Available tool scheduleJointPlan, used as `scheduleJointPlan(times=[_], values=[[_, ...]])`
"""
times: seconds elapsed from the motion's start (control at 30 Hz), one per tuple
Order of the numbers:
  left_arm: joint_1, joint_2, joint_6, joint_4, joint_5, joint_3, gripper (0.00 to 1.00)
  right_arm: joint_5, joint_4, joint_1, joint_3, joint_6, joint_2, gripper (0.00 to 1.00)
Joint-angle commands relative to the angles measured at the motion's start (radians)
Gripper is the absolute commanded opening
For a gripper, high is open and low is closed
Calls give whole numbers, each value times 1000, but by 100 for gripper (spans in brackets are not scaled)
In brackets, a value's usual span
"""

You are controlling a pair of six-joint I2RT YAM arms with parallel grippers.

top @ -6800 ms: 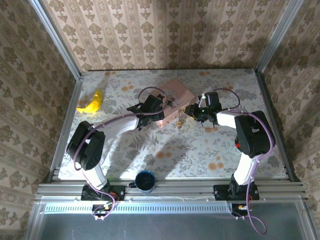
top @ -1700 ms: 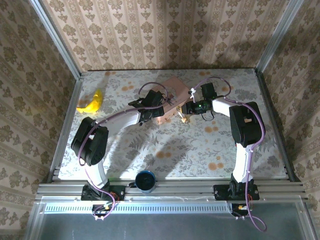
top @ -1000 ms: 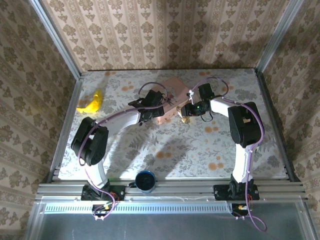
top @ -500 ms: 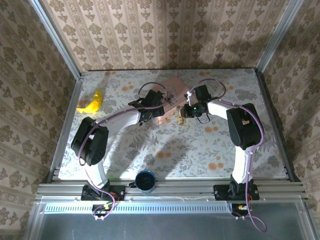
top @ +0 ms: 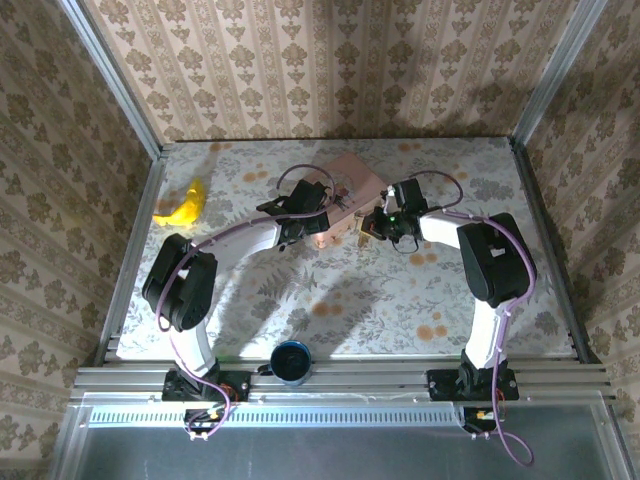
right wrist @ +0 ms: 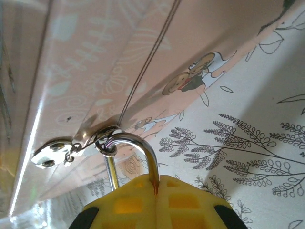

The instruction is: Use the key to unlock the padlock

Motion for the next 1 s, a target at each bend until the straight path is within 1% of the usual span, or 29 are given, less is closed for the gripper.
scheduleJointPlan(times=[0.0,0.17,0.53,0.63,0.83,0.97], values=[[11,37,-5,-95,8,-49,100,82,76,-10,-59,180,-49,0],[12,41,-8,-87,17,-56,100,141,126,-6,-101,253,-84,0],[12,43,-17,-77,26,-66,100,236,165,-6,-121,392,-104,0],[12,47,-19,-73,31,-69,100,259,209,-6,-144,448,-109,0],[12,62,-28,-56,52,-75,100,306,276,1,-176,544,-103,0],[11,69,-34,-47,62,-80,100,332,286,3,-178,582,-92,0]])
